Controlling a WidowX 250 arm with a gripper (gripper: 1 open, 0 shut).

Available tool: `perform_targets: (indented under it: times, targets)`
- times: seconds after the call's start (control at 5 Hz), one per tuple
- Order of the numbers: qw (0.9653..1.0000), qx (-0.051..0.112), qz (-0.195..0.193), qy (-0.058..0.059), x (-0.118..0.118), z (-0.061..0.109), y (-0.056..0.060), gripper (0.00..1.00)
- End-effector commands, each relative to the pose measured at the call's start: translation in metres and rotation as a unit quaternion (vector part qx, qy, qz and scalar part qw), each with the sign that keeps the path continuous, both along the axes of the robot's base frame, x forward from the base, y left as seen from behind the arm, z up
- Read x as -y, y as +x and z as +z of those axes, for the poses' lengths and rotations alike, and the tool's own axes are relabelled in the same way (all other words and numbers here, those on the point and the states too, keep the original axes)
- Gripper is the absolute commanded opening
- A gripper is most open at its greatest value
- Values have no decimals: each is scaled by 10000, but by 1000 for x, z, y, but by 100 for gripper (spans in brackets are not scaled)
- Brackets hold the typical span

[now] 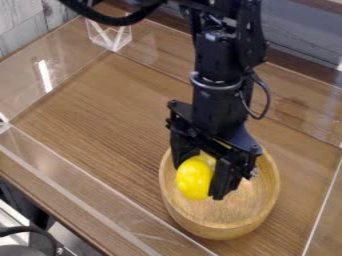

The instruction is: Remove the lemon from inside the brown bowl and put it on the table

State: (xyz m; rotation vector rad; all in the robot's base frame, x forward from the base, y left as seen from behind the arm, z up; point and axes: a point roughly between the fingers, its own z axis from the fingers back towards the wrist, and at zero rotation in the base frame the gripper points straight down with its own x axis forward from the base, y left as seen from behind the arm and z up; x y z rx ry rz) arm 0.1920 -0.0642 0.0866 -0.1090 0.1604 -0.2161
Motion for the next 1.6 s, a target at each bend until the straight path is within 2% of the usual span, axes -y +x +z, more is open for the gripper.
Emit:
perform_targets:
  times: [0.0, 1.4]
  targets:
    - [9995, 289, 75, -95, -1, 15, 5, 0]
    - [9992, 263, 268, -168, -4, 26, -1, 0]
